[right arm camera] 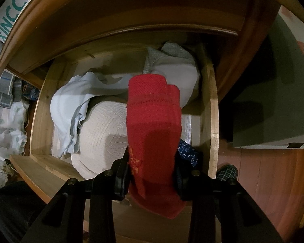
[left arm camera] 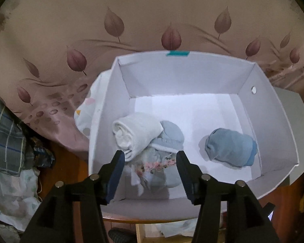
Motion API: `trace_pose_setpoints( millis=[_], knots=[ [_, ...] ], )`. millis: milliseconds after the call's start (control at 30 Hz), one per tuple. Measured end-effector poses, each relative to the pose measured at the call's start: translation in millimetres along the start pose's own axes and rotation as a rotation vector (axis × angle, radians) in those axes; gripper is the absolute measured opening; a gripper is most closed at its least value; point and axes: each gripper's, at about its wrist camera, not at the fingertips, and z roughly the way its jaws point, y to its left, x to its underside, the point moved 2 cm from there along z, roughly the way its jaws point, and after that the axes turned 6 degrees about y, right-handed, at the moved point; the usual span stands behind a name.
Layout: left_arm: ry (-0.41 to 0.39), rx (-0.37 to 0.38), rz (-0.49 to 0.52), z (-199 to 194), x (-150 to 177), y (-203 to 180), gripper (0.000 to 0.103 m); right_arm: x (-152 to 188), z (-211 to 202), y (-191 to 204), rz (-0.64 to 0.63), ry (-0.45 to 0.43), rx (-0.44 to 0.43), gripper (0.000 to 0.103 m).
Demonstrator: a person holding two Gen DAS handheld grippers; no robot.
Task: Take underwear out of drawer
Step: 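Withdraw the left gripper from the box back to the drawer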
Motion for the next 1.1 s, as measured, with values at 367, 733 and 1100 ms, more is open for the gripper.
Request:
trace_pose_setpoints(
  millis=[367,733,1100],
  knots=[
    [-0.147,-0.054,0.003,-59.9,66.9,9.0,0.055,-1.4,0.3,0.7,0.005,-0.012,-0.022,0.034],
    [-0.066,-0.140,-0.058,14.2,185.3,28.1,0.055,-1.2,-4.9,3.9,-0.009,-0.058,-0.071,0.034],
    [-0.031,-0.067,-0.187,91.6,219.3,28.1,0.055,-1.6,-13.6,2.6,-0.029,-0.126,-0.038,0.034]
  ],
)
